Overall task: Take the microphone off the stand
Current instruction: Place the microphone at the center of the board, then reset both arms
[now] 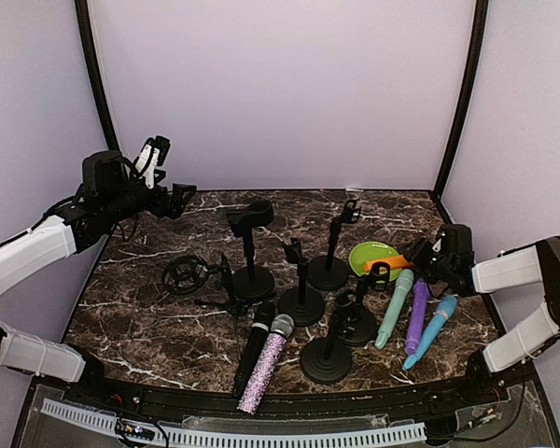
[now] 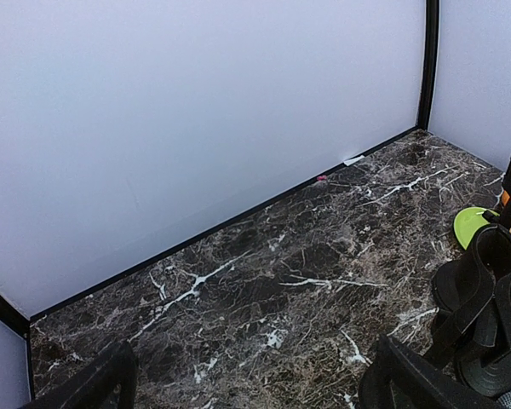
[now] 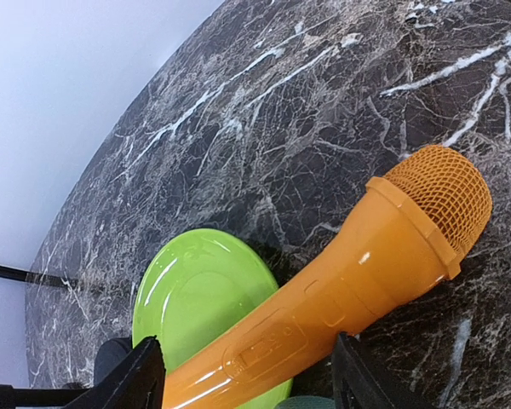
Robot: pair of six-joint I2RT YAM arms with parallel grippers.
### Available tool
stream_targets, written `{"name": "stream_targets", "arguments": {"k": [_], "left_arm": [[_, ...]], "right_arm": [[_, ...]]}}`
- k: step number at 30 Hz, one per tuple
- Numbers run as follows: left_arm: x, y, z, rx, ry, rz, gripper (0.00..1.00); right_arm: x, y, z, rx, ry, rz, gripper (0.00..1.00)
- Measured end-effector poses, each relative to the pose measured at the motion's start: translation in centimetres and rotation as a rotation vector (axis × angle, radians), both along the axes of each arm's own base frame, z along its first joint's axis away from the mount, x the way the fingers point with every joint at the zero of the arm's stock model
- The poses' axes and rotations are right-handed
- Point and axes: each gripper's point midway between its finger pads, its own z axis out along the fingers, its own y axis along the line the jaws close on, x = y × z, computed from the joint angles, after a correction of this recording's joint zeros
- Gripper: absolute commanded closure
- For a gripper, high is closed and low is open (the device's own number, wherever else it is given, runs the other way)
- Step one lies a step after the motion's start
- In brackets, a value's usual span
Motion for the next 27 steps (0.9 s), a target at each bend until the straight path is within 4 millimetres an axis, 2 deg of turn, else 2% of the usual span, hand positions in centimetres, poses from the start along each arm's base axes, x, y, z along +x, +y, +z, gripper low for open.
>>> {"name": "stream_targets", "arguments": {"k": [13, 22, 27], "left_arm": [[0.0, 0.1, 0.0, 0.001, 0.0, 0.004, 0.01], [0.1, 0.4, 0.0, -0.008, 0.006, 0.026, 0.01], [0.1, 1.8, 0.1, -0.052, 0.032, 0.12, 0.01]], "right_arm": [[-0.5, -0.5, 0.3, -0.036, 0.008, -0.003, 0.12], [-1.4, -2.0, 2.7, -0.084, -0.047, -0.062, 0.09], [-1.9, -2.7, 4.6, -0.136, -0.104, -0.069, 0.09]]}}
